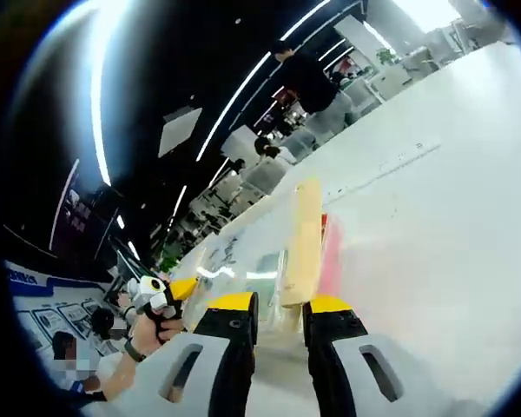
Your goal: Arrange the small medicine boxes into an aligned row inside the storage area until every box is upright, visible, and separated from the surrounding clutter.
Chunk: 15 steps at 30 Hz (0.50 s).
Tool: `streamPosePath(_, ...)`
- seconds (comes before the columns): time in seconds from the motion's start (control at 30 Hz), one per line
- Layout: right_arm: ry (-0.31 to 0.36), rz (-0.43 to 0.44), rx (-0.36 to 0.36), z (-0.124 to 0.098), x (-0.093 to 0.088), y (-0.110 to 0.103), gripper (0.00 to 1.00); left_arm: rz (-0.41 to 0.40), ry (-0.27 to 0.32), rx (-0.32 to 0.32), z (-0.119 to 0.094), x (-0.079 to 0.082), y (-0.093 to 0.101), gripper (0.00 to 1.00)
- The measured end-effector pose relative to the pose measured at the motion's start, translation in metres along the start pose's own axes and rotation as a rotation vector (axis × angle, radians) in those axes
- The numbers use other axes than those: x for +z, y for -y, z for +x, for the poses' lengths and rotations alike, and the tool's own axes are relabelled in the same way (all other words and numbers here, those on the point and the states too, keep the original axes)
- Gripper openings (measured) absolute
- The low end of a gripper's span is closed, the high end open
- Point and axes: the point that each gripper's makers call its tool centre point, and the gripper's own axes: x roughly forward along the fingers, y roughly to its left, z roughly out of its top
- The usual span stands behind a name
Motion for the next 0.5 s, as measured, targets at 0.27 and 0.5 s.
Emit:
streamPosePath(0.27,-0.027,-0.039,-0.020,0.002,0.004,0.008,0.14,0.013,-0.027,0.025,0.003,0.006,-0.011,0.21)
streamPosePath(0.5,0.022,0.020,0.020,0.003,0.009,0.013,0.16,0.178,-0.104,0.097,-0.002,0.006,-0.019,0.29)
